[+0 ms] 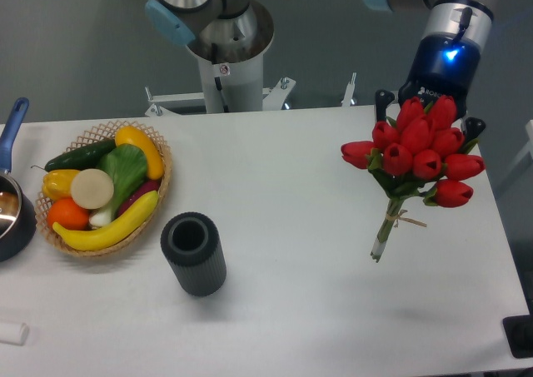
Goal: Place the flowers on the table
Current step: 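Hold the red tulip bouquet in the gripper and swing it upright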
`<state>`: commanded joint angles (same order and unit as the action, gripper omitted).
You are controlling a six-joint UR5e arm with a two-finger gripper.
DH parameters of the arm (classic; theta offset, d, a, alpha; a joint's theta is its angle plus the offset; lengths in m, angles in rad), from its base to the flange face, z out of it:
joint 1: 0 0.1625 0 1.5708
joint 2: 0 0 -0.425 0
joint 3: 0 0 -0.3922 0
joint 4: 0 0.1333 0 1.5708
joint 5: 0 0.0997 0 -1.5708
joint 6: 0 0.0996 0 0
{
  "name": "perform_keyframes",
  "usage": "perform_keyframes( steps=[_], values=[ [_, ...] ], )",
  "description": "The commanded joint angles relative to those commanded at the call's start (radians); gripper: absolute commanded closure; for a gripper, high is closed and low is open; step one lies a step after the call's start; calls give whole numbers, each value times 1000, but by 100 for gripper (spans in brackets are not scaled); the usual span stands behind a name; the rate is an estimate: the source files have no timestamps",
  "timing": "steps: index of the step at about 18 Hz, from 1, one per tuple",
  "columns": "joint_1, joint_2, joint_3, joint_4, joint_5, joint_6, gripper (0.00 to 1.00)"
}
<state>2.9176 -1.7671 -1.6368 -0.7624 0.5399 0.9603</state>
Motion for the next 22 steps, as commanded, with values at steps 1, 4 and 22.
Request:
perform_keyframes(
  steps=[1, 4, 22],
  values=[
    [0, 3, -3, 0, 3, 2, 55],
    [0, 6, 8, -6, 50, -2, 55],
    [-202, -14, -5, -14, 737, 107, 55]
  ],
)
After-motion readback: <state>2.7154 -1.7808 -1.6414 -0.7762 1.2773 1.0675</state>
